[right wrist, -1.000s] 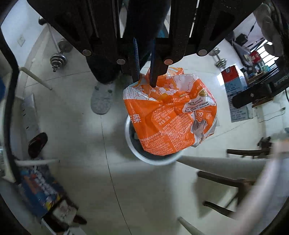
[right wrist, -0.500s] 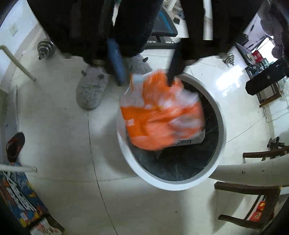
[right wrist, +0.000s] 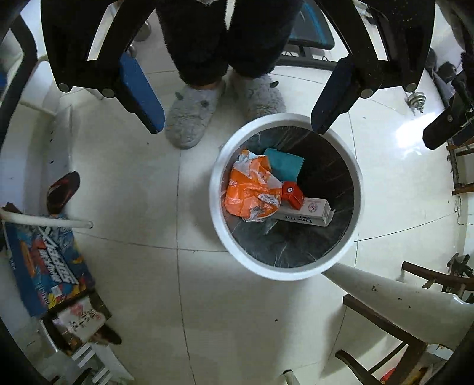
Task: Collect trash
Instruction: 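Move both tools back over the table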
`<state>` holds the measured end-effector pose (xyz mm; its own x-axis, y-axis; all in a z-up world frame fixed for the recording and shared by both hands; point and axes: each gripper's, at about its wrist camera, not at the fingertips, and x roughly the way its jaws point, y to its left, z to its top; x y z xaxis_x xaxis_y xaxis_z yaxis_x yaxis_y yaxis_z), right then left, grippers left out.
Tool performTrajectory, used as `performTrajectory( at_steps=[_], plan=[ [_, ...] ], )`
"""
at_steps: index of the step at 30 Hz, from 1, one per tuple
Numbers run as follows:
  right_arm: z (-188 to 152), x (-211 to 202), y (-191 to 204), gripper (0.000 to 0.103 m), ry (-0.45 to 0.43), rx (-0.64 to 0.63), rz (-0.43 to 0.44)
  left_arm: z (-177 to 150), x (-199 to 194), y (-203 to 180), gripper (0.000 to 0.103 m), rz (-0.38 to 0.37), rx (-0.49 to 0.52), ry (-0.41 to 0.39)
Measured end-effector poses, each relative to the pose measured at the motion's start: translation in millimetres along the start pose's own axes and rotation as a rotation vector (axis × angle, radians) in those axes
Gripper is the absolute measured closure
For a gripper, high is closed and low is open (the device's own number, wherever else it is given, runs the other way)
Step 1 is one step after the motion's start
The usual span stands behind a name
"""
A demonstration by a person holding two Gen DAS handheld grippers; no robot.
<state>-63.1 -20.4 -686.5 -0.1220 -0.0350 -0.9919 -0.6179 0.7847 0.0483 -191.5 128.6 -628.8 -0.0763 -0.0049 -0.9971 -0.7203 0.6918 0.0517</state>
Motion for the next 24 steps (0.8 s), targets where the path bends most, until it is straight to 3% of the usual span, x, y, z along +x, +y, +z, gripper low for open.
performTrajectory(
  at_steps=[10, 24],
  plan=[
    [-16, -94, -1, 0.003, -0.037, -0.020, -0.004, -17, -84, 4, 0.008, -0.025, -0.006, -0.032],
    [-57, -291, 24, 0.003, -0.084, -0.055, 0.061, -49, -262, 25, 0.008, -0.050, 0.019, -0.115]
  ],
)
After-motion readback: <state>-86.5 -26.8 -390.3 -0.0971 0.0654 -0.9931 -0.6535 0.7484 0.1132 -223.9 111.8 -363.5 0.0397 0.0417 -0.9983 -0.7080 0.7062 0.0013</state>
